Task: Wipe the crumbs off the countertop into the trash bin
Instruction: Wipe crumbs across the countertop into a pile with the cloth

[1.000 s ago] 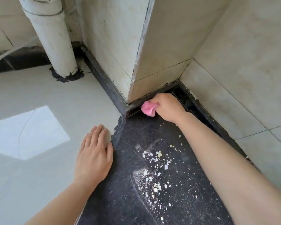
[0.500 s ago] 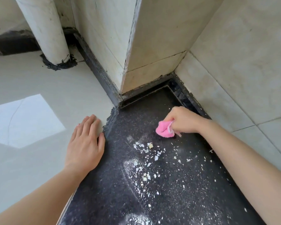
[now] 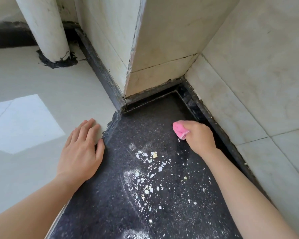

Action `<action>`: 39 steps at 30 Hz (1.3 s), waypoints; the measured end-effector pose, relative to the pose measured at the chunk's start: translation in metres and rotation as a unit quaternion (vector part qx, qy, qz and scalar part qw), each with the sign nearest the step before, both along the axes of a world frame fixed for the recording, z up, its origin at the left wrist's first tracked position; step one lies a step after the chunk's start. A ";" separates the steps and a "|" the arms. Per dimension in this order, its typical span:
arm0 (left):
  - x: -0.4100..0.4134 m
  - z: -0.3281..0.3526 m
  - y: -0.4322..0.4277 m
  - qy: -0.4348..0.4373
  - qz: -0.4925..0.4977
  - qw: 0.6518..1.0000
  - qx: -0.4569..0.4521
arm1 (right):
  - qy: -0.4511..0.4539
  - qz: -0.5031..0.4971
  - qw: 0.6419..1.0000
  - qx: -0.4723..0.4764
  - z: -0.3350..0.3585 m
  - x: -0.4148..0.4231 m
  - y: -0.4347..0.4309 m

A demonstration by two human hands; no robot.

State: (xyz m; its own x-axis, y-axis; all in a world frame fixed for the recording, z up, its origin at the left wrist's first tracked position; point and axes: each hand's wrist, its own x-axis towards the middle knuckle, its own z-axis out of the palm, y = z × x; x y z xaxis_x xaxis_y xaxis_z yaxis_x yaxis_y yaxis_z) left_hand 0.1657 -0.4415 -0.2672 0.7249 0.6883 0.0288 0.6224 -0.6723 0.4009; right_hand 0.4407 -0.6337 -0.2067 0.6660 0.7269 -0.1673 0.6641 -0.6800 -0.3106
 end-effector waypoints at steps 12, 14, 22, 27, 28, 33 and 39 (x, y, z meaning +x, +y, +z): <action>0.000 -0.001 0.000 -0.010 -0.001 1.000 0.002 | 0.023 -0.004 1.000 0.012 0.023 0.033 0.012; 0.000 -0.002 0.001 -0.013 0.004 1.000 0.005 | -0.009 -0.008 1.000 -0.008 0.007 0.039 0.032; 0.000 -0.003 0.001 -0.018 -0.001 1.000 0.006 | -0.057 -0.055 0.996 -0.048 -0.006 -0.007 -0.059; 0.000 -0.004 0.002 -0.015 -0.005 1.000 -0.011 | -0.022 -0.071 0.991 -0.111 0.012 -0.061 -0.129; 0.000 -0.004 0.003 -0.014 -0.006 1.000 -0.014 | -0.001 -0.068 0.989 -0.129 0.018 -0.072 -0.142; 0.000 0.004 0.001 -0.023 -0.010 0.999 -0.035 | 0.112 -0.064 0.961 -0.245 0.055 -0.091 -0.149; 0.001 0.003 0.002 -0.025 -0.008 0.999 -0.033 | 0.020 -0.070 0.997 -0.005 0.031 -0.047 -0.019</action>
State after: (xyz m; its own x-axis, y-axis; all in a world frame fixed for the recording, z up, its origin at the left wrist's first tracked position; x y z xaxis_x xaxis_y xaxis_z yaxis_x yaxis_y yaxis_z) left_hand 0.1662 -0.4392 -0.2644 0.7349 0.6779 0.0202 0.5893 -0.6530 0.4756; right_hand 0.3940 -0.6524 -0.1759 0.7539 0.6247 -0.2033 0.5490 -0.7691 -0.3273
